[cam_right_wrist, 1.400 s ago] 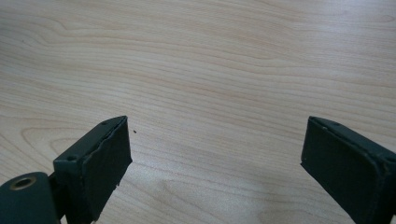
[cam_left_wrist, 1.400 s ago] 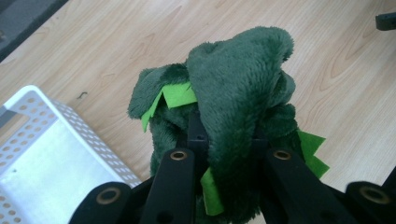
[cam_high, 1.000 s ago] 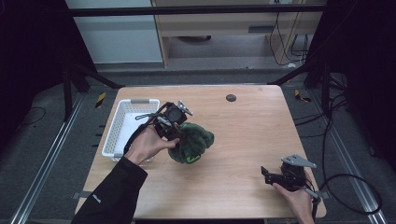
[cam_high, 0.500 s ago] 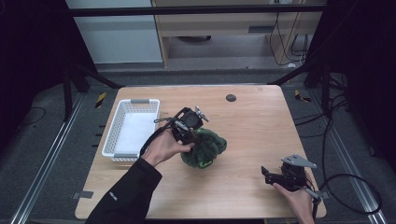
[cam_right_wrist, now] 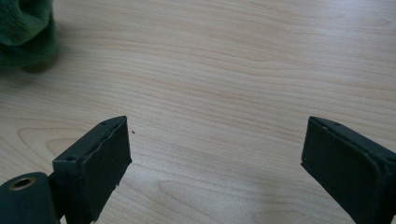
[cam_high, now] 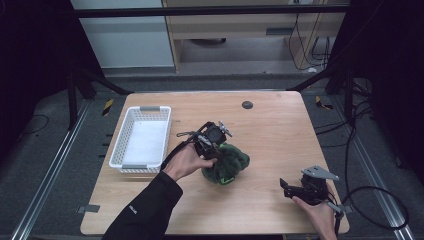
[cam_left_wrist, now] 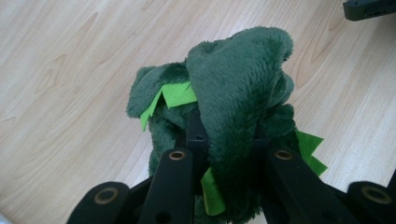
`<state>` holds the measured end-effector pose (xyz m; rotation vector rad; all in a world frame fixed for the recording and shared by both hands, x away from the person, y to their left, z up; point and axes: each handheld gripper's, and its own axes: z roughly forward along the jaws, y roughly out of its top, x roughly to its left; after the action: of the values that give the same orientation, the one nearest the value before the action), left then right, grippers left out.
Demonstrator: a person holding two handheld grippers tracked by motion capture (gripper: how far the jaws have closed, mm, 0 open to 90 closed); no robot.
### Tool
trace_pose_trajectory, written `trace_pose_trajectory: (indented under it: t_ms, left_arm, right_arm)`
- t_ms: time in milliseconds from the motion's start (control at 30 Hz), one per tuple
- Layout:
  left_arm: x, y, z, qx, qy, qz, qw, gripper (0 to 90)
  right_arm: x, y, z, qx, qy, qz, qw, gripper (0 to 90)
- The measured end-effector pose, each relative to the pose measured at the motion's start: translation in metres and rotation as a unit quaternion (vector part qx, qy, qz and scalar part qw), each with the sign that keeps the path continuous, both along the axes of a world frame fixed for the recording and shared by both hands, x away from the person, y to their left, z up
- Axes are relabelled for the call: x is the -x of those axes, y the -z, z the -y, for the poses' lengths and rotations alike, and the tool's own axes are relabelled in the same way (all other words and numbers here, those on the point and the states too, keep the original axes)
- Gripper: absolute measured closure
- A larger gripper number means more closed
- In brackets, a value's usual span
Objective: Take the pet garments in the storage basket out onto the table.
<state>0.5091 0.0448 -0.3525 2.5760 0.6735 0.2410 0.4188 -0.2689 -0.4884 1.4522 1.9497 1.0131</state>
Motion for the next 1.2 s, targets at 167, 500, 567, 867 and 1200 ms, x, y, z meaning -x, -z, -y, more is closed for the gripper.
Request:
trace_pose_trajectory:
  t_ms: [167,500,567,867,1200]
  left_arm:
    - [-0.002,0.01,0.002,-0.001,0.002,-0.005,1.0,77.6]
    - [-0.001,0.028,0.004,0.0,0.011,-0.022,0.9997,70.8]
    - [-0.001,0.03,0.004,0.002,0.012,-0.023,0.9997,68.7]
    - [0.003,0.036,0.0,0.015,0.014,-0.02,0.9996,52.1]
    - [0.008,0.041,-0.005,0.03,0.023,-0.017,0.9991,36.7]
  right_arm:
    - [0.0,0.0,0.0,-0.001,-0.001,-0.001,1.0,8.1]
    - [0.0,0.001,0.0,0.001,-0.004,-0.003,1.0,8.0]
    - [0.0,0.001,-0.001,-0.001,-0.003,-0.004,1.0,8.0]
    - [0.0,0.001,-0.001,0.0,-0.004,-0.006,1.0,7.9]
    - [0.0,0.001,-0.001,0.0,-0.005,-0.006,1.0,7.8]
